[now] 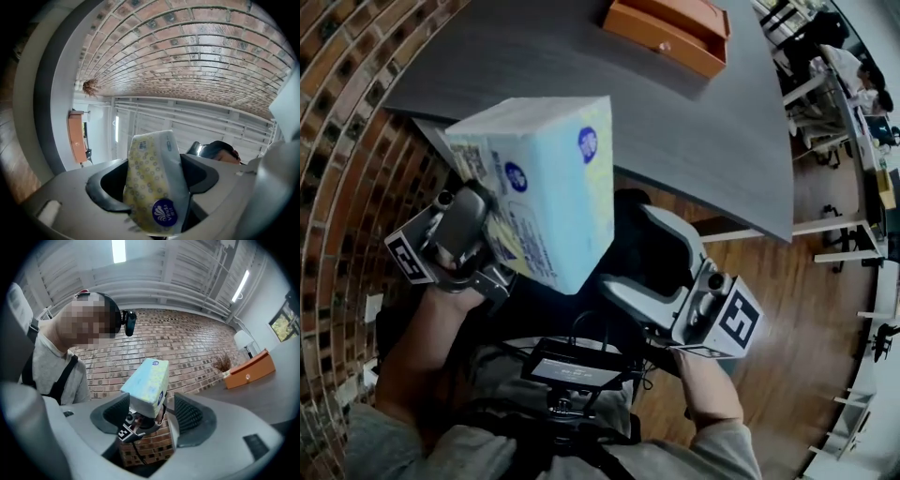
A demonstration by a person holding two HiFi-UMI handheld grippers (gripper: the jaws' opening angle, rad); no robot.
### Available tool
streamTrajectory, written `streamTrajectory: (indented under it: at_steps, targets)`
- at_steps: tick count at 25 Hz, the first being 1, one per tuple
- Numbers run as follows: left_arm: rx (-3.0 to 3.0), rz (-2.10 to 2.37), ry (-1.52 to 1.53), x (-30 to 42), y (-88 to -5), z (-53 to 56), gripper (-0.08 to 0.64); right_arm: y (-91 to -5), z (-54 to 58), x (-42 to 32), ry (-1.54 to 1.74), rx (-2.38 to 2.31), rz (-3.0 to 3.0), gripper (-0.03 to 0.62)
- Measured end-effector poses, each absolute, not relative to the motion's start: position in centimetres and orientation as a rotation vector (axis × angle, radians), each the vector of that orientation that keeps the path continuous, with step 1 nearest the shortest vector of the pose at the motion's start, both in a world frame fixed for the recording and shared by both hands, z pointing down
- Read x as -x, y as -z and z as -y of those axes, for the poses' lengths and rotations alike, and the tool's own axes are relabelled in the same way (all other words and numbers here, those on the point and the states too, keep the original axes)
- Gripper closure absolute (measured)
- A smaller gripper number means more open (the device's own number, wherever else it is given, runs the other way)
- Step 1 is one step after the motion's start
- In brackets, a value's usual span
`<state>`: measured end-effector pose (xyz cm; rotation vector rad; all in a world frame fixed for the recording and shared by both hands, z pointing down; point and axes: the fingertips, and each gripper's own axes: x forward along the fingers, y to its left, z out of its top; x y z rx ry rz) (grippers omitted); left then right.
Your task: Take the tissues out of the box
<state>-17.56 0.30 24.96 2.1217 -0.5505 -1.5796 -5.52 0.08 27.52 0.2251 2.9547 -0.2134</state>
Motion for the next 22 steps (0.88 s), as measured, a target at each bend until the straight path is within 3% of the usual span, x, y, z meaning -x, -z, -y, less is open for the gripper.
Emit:
streamTrajectory:
  at_steps: [22]
  targets:
    - [-2.105,0.562,1.641,18.27,-24.58,-0.87,0.214,-27.6,-0.51,5.37,0.187,-0.216,-2.969,0.288]
